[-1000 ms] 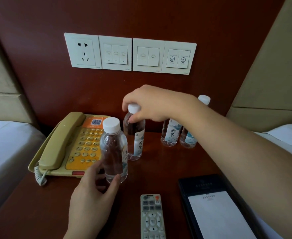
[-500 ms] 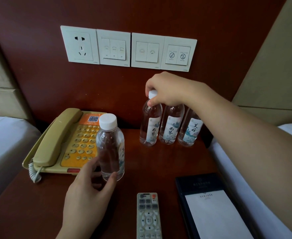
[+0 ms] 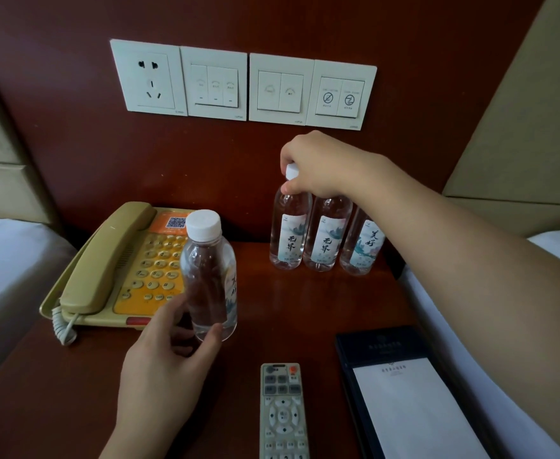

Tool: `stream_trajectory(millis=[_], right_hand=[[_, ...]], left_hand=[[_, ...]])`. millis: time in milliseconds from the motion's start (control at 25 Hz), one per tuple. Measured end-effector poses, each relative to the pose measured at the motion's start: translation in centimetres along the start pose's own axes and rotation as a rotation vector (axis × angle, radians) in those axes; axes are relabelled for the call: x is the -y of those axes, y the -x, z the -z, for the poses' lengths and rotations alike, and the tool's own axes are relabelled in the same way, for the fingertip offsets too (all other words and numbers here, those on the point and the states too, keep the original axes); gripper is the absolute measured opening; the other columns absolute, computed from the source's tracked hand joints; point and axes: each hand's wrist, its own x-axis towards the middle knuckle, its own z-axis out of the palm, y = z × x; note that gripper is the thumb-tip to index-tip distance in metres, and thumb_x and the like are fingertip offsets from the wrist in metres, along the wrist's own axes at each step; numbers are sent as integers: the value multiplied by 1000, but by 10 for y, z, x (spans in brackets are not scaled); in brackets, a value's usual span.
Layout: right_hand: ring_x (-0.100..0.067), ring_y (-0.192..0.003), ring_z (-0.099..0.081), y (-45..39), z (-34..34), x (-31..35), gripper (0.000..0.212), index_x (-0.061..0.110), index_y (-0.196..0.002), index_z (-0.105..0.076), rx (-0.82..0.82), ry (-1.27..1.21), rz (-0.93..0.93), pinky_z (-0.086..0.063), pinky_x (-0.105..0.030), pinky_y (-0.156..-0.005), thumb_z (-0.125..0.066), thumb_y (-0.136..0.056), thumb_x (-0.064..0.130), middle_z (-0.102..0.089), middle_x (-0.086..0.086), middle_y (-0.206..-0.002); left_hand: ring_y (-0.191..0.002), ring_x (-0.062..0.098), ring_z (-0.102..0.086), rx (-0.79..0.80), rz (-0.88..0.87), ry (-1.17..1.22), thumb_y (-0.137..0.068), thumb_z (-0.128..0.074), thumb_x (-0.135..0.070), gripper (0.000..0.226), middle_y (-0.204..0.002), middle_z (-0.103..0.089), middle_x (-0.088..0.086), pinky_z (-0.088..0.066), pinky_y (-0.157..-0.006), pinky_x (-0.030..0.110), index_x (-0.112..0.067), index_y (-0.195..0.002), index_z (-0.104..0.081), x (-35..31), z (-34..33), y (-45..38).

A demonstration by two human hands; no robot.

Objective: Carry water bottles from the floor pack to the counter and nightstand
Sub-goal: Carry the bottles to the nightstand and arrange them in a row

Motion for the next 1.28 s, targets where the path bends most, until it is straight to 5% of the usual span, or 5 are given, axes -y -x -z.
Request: stream_trajectory(millis=[280, 480, 760, 1080, 1280], right_hand=[[-20, -125, -43, 43, 1, -7, 52, 17, -133, -53, -371, -126, -19, -36, -36, -102, -63, -88, 42, -57, -1, -131], [-8, -103, -53, 138, -15, -38, 21, 18, -110, -65, -888, -420, -97, -39, -19, -87, -66, -89, 23, -62, 9, -107], [-16, -91, -63, 169, -120, -111, 25, 20, -110, -61, -497, -797, -545, -45, -24, -71, -70, -87, 17, -66, 2, -106], [-15, -92, -61, 155, -171, -140, 44, 20, -126, -52, -284, -949, -555, -48, -30, -78, -72, -87, 17, -63, 1, -115], [-18, -108, -53, 148, -176, -144, 47, 27, -127, -55, -208, -880, -483, -43, -31, -84, -74, -85, 20, -58, 9, -125]], left_hand=[[-78, 7, -65, 28, 13, -139, -64, -80, -54, 73, -101, -65, -14, -54, -61, 35, -35, -126, -46, -18, 2, -3], [-91, 21, -65, 96, 25, -192, -67, -79, -52, 60, -100, -66, -9, -49, -71, 36, -30, -114, -49, -45, 4, -35], [-94, 8, -66, 468, 70, 47, -74, -82, -19, 49, -101, -66, -15, -59, -79, 35, -34, -114, -58, -57, -4, -102], [-103, 16, -68, 508, 41, 98, -74, -82, -21, 51, -109, -73, -7, -56, -89, 46, -36, -116, -58, -53, -38, -146], [-89, 3, -70, 613, 35, 133, -85, -71, -8, 43, -107, -69, -6, -60, -69, 23, -37, -110, -52, -61, -45, -157]])
